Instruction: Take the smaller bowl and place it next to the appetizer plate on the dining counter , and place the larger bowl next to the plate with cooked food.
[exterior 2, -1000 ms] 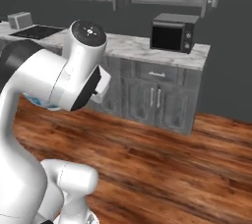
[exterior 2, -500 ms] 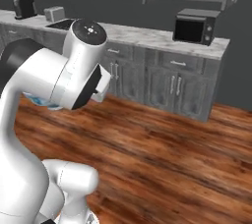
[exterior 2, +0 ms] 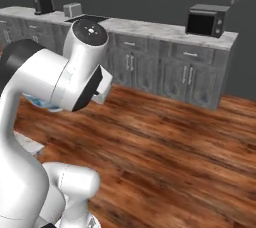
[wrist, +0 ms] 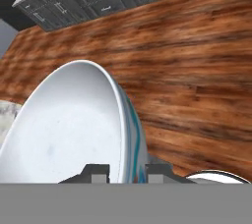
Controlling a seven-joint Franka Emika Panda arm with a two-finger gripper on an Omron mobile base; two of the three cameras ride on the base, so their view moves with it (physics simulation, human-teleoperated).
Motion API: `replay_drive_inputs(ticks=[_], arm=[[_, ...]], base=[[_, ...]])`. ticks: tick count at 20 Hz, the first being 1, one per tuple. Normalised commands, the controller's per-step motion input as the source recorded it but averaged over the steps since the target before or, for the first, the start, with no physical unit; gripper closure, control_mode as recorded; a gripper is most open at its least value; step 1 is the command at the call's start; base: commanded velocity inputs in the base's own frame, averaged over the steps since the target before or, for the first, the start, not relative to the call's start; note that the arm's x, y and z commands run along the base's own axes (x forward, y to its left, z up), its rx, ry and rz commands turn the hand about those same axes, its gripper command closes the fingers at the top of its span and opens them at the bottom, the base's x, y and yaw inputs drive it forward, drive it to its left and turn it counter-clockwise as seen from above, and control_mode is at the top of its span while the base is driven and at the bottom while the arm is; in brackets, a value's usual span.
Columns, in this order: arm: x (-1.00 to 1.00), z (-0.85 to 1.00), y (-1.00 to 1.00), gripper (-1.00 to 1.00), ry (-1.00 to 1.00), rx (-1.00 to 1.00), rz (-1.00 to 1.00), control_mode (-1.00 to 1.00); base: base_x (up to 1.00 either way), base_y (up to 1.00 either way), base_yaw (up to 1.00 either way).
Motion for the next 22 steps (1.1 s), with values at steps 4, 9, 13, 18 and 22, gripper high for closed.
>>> replay_drive_inputs(ticks=[4, 9, 13, 18, 22], arm=[[0.0, 0.0, 0.0, 1.0, 0.0, 0.0, 0.0, 1.0], [0.0, 0.0, 0.0, 1.0, 0.0, 0.0, 0.0, 1.0], [0.0, 0.0, 0.0, 1.0, 0.0, 0.0, 0.0, 1.0], [0.0, 0.0, 0.0, 1.0, 0.0, 0.0, 0.0, 1.0], [0.0, 0.0, 0.0, 1.0, 0.0, 0.0, 0.0, 1.0]], base=[[-1.0, 0.0, 0.0], [-1.0, 0.03, -0.03], [-1.0, 0.18, -0.07], [-1.0, 0.26, -0.13], [-1.0, 0.26, -0.21]])
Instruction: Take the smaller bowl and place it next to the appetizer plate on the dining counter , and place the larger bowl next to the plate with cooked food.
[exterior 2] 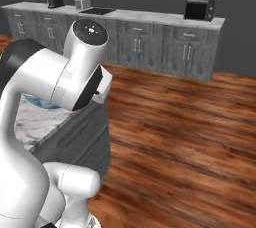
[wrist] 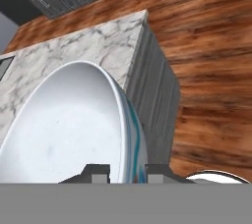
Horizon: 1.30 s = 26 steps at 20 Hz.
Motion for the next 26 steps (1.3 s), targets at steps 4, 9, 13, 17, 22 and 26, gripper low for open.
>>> replay_drive_inputs(ticks=[4, 9, 13, 17, 22, 26], arm=[[0.0, 0.0, 0.0, 1.0, 0.0, 0.0, 0.0, 1.0], [0.0, 0.0, 0.0, 1.0, 0.0, 0.0, 0.0, 1.0], [0.0, 0.0, 0.0, 1.0, 0.0, 0.0, 0.0, 1.0], [0.0, 0.0, 0.0, 1.0, 0.0, 0.0, 0.0, 1.0], [0.0, 0.0, 0.0, 1.0, 0.0, 0.0, 0.0, 1.0], [0.0, 0.0, 0.0, 1.0, 0.0, 0.0, 0.0, 1.0]], base=[[-1.0, 0.29, -0.17], [-1.0, 0.34, -0.08], [-1.0, 0.38, -0.01], [-1.0, 0.38, 0.0], [-1.0, 0.45, 0.0], [-1.0, 0.55, 0.0]])
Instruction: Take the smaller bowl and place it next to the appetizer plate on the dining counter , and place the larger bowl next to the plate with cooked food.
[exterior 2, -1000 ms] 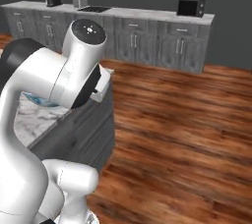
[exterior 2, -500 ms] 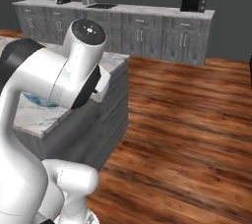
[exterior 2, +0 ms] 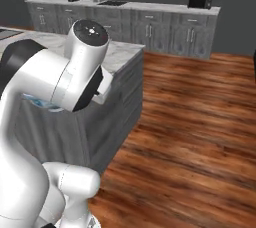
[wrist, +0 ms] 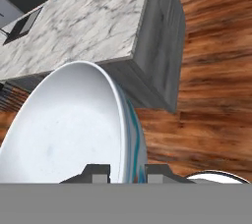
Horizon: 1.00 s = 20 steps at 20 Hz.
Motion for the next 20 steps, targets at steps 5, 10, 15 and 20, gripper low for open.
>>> replay_drive_inputs(ticks=[5, 10, 15, 20], arm=[[0.0, 0.0, 0.0, 1.0, 0.0, 0.0, 0.0, 1.0], [0.0, 0.0, 0.0, 1.0, 0.0, 0.0, 0.0, 1.0], [0.0, 0.0, 0.0, 1.0, 0.0, 0.0, 0.0, 1.0], [0.0, 0.0, 0.0, 1.0, 0.0, 0.0, 0.0, 1.0]], base=[[-0.68, 0.93, 0.0], [0.2, 1.0, 0.0], [0.18, 1.0, 0.0], [0.33, 1.0, -0.01]])
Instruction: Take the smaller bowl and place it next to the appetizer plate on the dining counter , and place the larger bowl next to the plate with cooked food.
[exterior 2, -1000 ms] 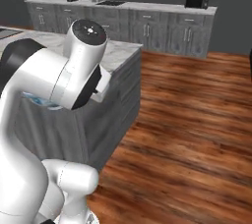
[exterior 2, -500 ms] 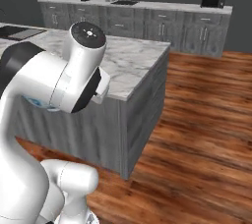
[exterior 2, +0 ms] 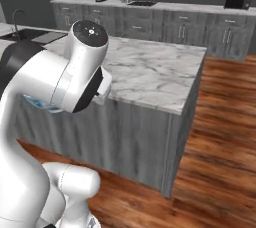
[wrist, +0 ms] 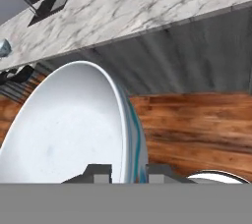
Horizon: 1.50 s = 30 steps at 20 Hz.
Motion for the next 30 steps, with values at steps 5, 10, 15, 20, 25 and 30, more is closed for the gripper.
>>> replay_drive_inputs(ticks=[5, 10, 15, 20, 25, 30], arm=[[0.0, 0.0, 0.0, 1.0, 0.0, 0.0, 0.0, 1.0], [0.0, 0.0, 0.0, 1.0, 0.0, 0.0, 0.0, 1.0], [0.0, 0.0, 0.0, 1.0, 0.0, 0.0, 0.0, 1.0], [0.0, 0.0, 0.0, 1.0, 0.0, 0.0, 0.0, 1.0], [0.0, 0.0, 0.0, 1.0, 0.0, 0.0, 0.0, 1.0], [0.0, 0.0, 0.0, 1.0, 0.0, 0.0, 0.0, 1.0]], base=[[0.85, 1.0, -0.03], [0.8, 1.0, -0.02], [0.07, 1.0, 0.0], [0.03, 1.0, 0.0], [0.24, 1.0, 0.0], [0.02, 1.0, 0.0]])
